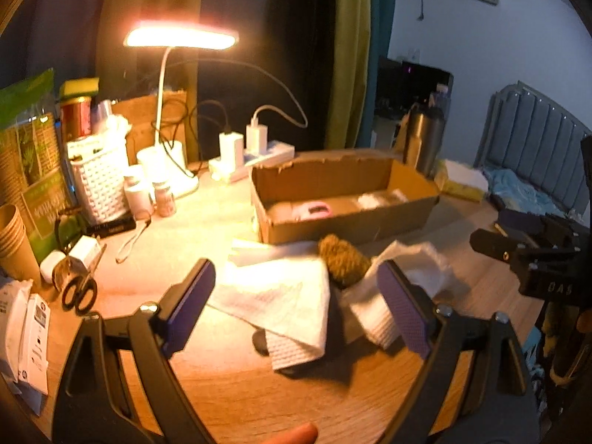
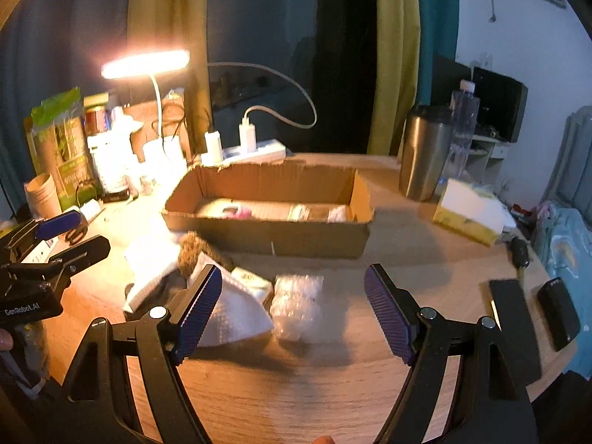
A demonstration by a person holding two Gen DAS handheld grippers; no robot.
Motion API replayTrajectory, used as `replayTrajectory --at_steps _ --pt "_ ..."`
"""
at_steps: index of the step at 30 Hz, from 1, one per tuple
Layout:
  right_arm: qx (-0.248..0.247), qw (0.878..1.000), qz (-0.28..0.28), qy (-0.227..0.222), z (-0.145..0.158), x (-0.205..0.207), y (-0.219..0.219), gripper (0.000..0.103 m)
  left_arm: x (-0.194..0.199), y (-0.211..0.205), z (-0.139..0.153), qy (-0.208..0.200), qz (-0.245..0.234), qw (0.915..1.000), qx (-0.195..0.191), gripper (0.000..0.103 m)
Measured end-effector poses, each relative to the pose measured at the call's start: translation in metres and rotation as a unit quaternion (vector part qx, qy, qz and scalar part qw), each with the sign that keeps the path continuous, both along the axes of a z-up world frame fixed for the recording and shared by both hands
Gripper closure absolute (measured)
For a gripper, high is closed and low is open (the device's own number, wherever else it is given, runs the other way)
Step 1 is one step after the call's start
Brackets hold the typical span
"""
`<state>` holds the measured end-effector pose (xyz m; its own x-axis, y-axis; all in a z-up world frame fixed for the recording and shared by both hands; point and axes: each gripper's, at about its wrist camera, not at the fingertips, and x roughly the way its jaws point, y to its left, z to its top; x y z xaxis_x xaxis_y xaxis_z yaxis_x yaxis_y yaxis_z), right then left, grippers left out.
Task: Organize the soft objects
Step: 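Withdraw both tools from the box back toward the remaining items, then grasp the white waffle towel with the left tool while the right tool grasps the bubble-wrap bundle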
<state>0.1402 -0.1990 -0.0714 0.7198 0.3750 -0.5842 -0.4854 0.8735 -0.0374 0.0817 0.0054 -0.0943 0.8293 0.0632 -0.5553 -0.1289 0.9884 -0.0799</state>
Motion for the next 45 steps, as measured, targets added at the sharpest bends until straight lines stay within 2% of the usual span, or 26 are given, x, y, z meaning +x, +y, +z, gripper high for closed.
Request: replayTrajectory --at_steps 9,13,17,27,29,33,35,36,39,40,43,45 --pt "-0.003 0.999 -0.009 0.031 -0.031 0.02 -0.005 0.021 0.027 0.009 -0.026 0.04 0.017 0.999 0.011 0.013" --pt "-0.004 0.999 -0.013 0.046 -0.041 0.033 -0.007 0.021 0.046 0.008 -0.041 0.071 0.007 0.9973 0.019 0.013" --pt "-0.001 0.998 -0.021 0.061 -0.05 0.046 -0.011 0.021 0.061 0.008 -0.053 0.101 -0.013 0.9948 0.005 0.014" --pt "0.02 0.994 -0.021 0.102 -0.066 0.074 -0.015 0.021 0.078 0.002 -0.068 0.131 -0.037 0.9908 0.0 0.016" --pt "0.022 0.994 -0.017 0.108 -0.068 0.077 -0.013 0.021 0.079 0.003 -0.068 0.133 -0.042 0.9903 -0.008 0.024" --pt "0.022 0.993 -0.007 0.119 -0.072 0.083 -0.009 0.021 0.081 -0.001 -0.069 0.134 -0.055 0.9894 -0.012 0.034" --pt "0.02 0.992 -0.003 0.128 -0.075 0.086 -0.006 0.021 0.08 -0.002 -0.068 0.133 -0.061 0.9891 -0.017 0.046" --pt "0.019 0.991 -0.001 0.133 -0.077 0.087 -0.005 0.022 0.08 -0.002 -0.068 0.132 -0.064 0.989 -0.019 0.048" --pt "0.023 0.989 0.009 0.148 -0.082 0.089 -0.002 0.028 0.079 -0.001 -0.067 0.13 -0.074 0.9882 -0.032 0.058" --pt "0.025 0.988 0.014 0.154 -0.083 0.089 0.0 0.035 0.078 -0.001 -0.067 0.13 -0.076 0.988 -0.035 0.061" --pt "0.033 0.985 0.026 0.166 -0.085 0.089 0.001 0.051 0.076 0.0 -0.065 0.127 -0.081 0.9876 -0.043 0.064" --pt "0.036 0.984 0.034 0.168 -0.084 0.088 0.002 0.056 0.073 0.0 -0.063 0.123 -0.086 0.9876 -0.047 0.065"
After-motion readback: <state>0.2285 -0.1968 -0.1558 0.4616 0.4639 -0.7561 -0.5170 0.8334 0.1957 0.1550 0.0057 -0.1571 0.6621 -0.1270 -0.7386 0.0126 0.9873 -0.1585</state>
